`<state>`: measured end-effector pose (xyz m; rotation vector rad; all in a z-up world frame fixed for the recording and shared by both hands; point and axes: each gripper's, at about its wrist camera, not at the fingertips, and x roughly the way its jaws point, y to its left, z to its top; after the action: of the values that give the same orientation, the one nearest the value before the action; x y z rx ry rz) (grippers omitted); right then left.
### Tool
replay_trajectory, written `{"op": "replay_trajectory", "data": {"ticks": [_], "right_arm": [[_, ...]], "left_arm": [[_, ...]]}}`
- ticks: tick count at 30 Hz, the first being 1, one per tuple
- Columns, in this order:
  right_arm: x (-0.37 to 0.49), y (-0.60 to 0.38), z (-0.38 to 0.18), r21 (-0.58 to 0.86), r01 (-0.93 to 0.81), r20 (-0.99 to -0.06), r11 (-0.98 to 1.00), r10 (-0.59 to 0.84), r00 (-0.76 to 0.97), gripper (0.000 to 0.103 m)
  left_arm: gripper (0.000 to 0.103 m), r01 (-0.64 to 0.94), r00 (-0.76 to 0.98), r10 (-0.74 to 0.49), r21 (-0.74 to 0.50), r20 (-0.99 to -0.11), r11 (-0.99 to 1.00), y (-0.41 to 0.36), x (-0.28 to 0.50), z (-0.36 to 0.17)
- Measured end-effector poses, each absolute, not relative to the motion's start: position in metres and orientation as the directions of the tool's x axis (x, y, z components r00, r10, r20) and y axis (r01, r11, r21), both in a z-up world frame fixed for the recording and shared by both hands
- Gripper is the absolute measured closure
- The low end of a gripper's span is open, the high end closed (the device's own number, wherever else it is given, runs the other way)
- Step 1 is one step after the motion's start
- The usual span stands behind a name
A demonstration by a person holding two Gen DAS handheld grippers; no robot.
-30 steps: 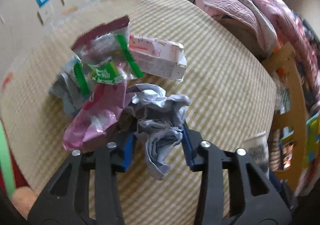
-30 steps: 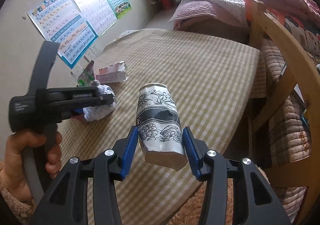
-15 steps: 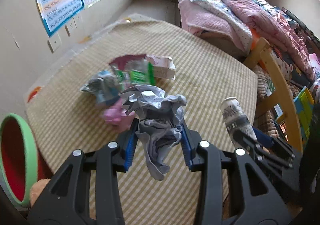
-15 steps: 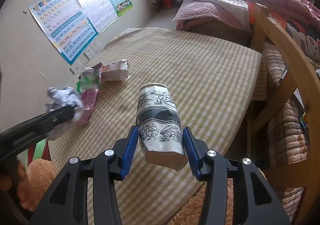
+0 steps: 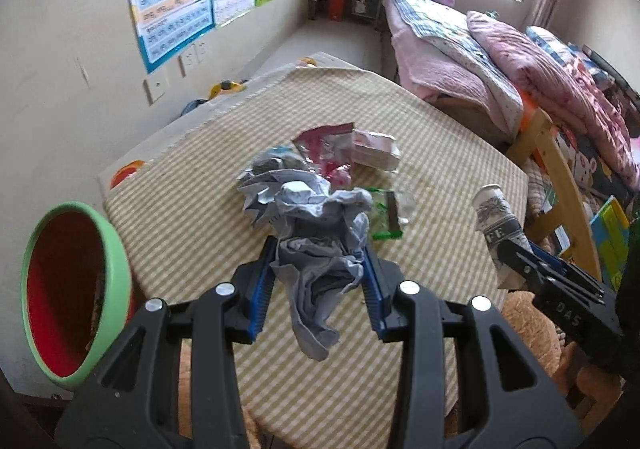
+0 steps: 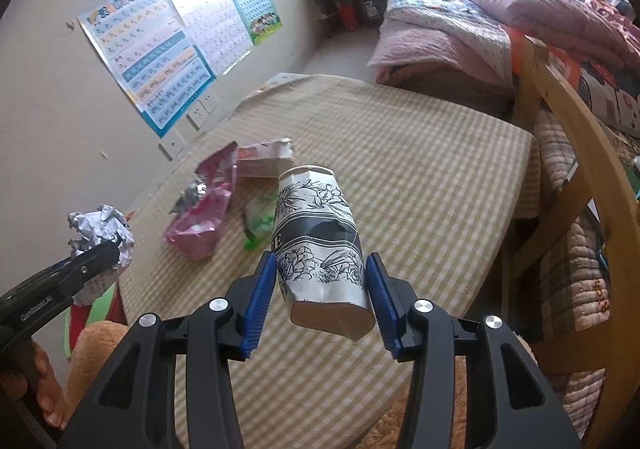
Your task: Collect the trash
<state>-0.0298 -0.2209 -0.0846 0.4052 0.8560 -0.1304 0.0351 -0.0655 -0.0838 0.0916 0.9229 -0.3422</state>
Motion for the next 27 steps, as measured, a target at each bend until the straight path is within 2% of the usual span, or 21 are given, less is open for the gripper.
{"op": "replay_trajectory", "data": {"ticks": [9,27], "right_arm": [[-0.023,-0.195,-0.071,0.269,0.223,-0.747,0.937,0.057,0.662,0.058],[-0.018,-0.16,-0.067,0.218,0.164,-0.761,0.962,0.062,0.646,0.058]], "left_arm": [[0.065,0.301,0.592,-0.223,-0.044,-0.774,0.953,-0.047,0.033,-0.079],[0.065,0.264,0.612,-0.23,-0.079,-0.757,0.961,-0.016,0.029,-0.076]]}}
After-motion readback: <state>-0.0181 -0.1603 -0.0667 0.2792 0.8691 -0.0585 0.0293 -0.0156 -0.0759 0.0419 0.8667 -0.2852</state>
